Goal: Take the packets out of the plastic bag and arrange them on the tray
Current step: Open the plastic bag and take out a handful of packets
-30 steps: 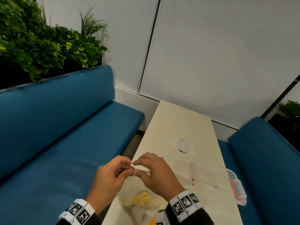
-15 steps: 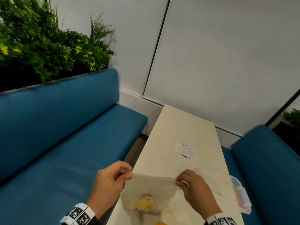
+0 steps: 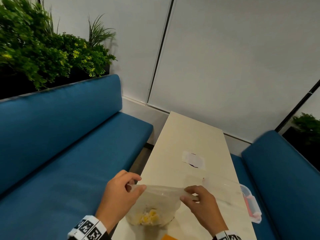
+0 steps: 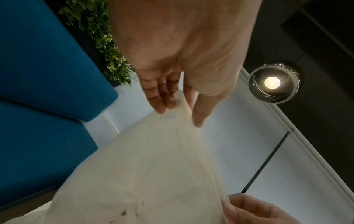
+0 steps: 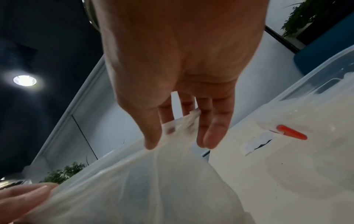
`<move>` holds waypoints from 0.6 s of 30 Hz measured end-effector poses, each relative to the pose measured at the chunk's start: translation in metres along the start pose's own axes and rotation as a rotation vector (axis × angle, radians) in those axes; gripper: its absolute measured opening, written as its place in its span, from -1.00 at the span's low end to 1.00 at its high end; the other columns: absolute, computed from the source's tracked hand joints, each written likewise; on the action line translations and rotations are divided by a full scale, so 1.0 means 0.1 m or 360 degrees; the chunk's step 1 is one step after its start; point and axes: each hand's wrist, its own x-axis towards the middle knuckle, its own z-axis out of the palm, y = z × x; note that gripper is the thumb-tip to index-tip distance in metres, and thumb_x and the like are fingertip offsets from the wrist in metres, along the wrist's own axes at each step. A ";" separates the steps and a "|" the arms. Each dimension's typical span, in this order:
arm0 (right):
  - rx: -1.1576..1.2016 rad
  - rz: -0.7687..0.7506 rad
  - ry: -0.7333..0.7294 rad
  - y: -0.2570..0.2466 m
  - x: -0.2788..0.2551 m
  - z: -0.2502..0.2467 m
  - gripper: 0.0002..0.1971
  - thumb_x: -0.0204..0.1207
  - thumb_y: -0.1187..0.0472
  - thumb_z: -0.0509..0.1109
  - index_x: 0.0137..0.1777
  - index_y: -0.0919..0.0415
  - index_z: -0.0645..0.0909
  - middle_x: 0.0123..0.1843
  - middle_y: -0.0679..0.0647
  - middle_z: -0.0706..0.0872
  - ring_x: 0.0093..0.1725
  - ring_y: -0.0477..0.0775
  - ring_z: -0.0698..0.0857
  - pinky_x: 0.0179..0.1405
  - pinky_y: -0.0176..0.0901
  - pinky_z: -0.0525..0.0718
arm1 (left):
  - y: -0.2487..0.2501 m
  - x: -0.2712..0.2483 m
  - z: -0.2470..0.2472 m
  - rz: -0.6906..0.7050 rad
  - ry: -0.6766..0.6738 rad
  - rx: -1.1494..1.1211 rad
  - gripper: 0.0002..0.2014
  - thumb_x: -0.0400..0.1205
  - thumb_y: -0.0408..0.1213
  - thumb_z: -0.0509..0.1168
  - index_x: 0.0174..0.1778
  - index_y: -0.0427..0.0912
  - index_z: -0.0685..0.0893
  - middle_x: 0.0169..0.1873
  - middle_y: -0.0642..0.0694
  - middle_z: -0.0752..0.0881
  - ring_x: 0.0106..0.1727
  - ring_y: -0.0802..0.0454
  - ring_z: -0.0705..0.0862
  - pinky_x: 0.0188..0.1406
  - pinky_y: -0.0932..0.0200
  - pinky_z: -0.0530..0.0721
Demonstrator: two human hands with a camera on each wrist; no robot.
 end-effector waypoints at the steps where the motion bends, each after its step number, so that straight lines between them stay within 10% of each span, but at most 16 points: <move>1: -0.0001 0.0023 0.0024 0.00 0.02 0.03 -0.85 0.43 0.18 0.61 -0.16 -0.11 0.75 -0.09 -0.14 0.76 -0.14 -0.22 0.73 -0.11 -0.11 0.79 | 0.01 0.01 0.01 -0.0044 -0.0007 0.0041 -0.82 0.46 -0.16 0.65 -0.16 0.17 0.80 -0.26 0.12 0.62 -0.29 0.13 0.62 -0.27 0.45 0.56; 6: 0.0013 0.0097 0.0133 -0.09 0.15 0.07 -0.82 0.47 0.29 0.47 -0.32 0.02 0.71 -0.31 -0.09 0.77 -0.38 -0.03 0.73 0.06 0.17 0.79 | -0.01 0.14 0.05 -0.0258 -0.0270 0.0500 -0.93 0.65 -0.12 0.39 -0.07 0.17 0.76 -0.11 0.12 0.50 -0.17 0.20 0.59 -0.31 0.41 0.46; 10: 0.0250 0.0142 0.0268 -0.40 0.45 -0.04 -0.84 0.55 0.42 0.42 -0.25 0.25 0.71 -0.29 0.17 0.77 -0.38 0.13 0.78 -0.24 0.18 0.85 | 0.09 0.57 0.09 -0.0224 -0.0246 0.0688 -0.78 0.73 -0.13 0.23 -0.03 0.04 0.81 -0.02 0.05 0.62 0.09 -0.03 0.67 0.04 0.11 0.63; 14: 0.0449 0.0012 0.0505 -0.77 0.55 -0.33 -0.86 0.58 0.40 0.40 -0.20 0.28 0.71 -0.17 0.20 0.78 -0.24 0.15 0.80 -0.26 0.00 0.86 | 0.48 0.79 0.04 0.0067 -0.0041 0.0505 -0.78 0.75 -0.21 0.21 -0.01 -0.04 0.80 -0.08 0.03 0.72 0.00 -0.05 0.69 0.05 -0.01 0.68; 18: 0.0409 -0.0118 0.0522 -0.75 0.11 -0.43 -0.86 0.58 0.40 0.42 -0.13 0.16 0.70 -0.17 -0.02 0.78 -0.21 0.00 0.78 -0.36 -0.27 0.77 | 0.39 0.46 0.02 0.0153 0.0017 0.0204 -0.80 0.74 -0.26 0.27 -0.04 0.10 0.78 -0.21 0.20 0.76 -0.16 0.22 0.70 -0.20 0.31 0.64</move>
